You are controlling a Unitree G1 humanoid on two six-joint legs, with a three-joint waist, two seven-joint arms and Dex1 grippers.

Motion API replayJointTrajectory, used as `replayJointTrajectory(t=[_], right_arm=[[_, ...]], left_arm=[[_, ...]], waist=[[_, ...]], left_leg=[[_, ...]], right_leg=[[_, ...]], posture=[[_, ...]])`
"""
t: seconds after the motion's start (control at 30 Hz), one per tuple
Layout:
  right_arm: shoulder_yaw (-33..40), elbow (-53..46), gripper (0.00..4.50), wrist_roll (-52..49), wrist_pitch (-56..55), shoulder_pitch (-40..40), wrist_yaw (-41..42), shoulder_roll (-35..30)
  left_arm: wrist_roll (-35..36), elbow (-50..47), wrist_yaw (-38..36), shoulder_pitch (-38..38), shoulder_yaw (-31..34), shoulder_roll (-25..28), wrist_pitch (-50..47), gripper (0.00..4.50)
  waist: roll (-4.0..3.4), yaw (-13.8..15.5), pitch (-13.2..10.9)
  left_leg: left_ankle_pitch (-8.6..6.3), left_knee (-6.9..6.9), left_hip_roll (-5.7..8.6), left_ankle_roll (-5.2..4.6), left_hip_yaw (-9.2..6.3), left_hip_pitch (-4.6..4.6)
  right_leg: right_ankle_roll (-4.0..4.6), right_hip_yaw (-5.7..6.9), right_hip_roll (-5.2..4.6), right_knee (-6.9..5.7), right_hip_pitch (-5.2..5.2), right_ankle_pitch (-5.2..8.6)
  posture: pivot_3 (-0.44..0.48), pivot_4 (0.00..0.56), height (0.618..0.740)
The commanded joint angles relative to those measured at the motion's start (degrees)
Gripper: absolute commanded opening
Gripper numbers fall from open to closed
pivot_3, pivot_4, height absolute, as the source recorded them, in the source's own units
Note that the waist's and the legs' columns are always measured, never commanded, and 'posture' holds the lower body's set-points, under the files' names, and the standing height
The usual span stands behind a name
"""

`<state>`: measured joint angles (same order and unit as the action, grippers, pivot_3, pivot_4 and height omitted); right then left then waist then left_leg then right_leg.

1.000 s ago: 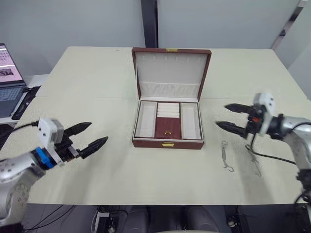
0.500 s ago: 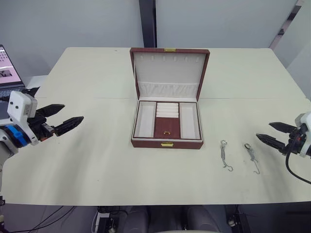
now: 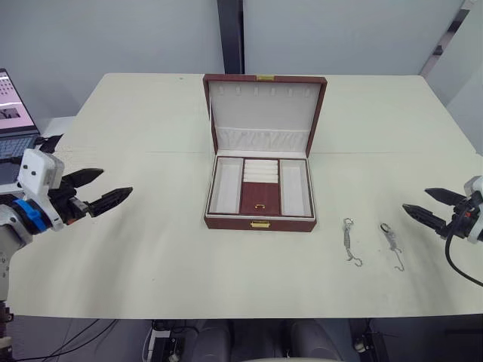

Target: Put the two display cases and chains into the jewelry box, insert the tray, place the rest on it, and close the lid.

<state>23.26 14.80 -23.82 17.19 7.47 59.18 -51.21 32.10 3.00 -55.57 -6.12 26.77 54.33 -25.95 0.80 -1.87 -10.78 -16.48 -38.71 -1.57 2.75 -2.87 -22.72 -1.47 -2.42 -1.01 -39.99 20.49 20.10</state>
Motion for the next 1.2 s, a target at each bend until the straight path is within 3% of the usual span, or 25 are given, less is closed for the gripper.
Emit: replayJointTrajectory(t=[0.03, 0.43, 0.6, 0.9, 1.2], right_arm=[[2.4, -3.5, 4.46, -1.6, -0.2, -0.4, -2.1, 1.1], [5.4, -28.2, 4.46, -7.2, 6.2, -14.2, -12.0, 10.5], [2.7, -37.2, 4.46, -5.3, 5.8, -21.8, -18.4, 17.0], [-1.8, -33.5, 4.46, 4.4, -0.4, -23.6, -28.5, 24.5], [-3.5, -29.6, 4.46, 8.0, -0.8, -25.7, -31.0, 25.3]], left_arm=[[0.3, -3.7, 0.1, 0.8, 0.9, -0.4, 0.2, 4.50], [4.4, -22.5, -2.2, 7.2, -7.0, -5.5, -2.3, 4.50], [5.2, -27.8, -3.5, 6.7, -12.9, -6.5, -2.8, 4.50], [2.6, -33.1, -5.8, 8.6, -22.1, -7.0, -0.3, 4.50], [0.7, -30.2, -7.3, 9.3, -23.7, -8.2, 3.2, 4.50]], waist=[[0.00, 0.0, 0.0], [0.00, 0.2, 0.0], [-0.03, 0.2, 0.0], [-0.09, 0.1, 0.1], [-0.10, 0.1, 0.1]], left_leg=[[0.00, 0.00, 0.01, 0.00, 0.00, 0.00], [0.00, -0.01, 0.02, 0.01, -0.04, -0.03], [0.00, 0.00, 0.01, 0.01, -0.06, 0.01], [0.00, 0.02, 0.02, 0.01, 0.00, 0.20], [0.00, 0.02, 0.03, 0.01, -0.01, 0.22]], right_leg=[[0.00, 0.00, -0.01, 0.00, 0.00, 0.00], [0.00, 0.00, -0.02, 0.01, -0.05, 0.00], [-0.01, 0.00, 0.00, 0.00, -0.09, 0.00], [-0.01, -0.07, 0.05, 0.01, -0.21, 0.00], [-0.01, -0.06, 0.05, 0.02, -0.25, 0.01]], posture=[[0.000, 0.150, 0.740], [0.000, 0.150, 0.740], [0.000, 0.150, 0.740], [0.000, 0.150, 0.740], [0.000, 0.150, 0.740]])
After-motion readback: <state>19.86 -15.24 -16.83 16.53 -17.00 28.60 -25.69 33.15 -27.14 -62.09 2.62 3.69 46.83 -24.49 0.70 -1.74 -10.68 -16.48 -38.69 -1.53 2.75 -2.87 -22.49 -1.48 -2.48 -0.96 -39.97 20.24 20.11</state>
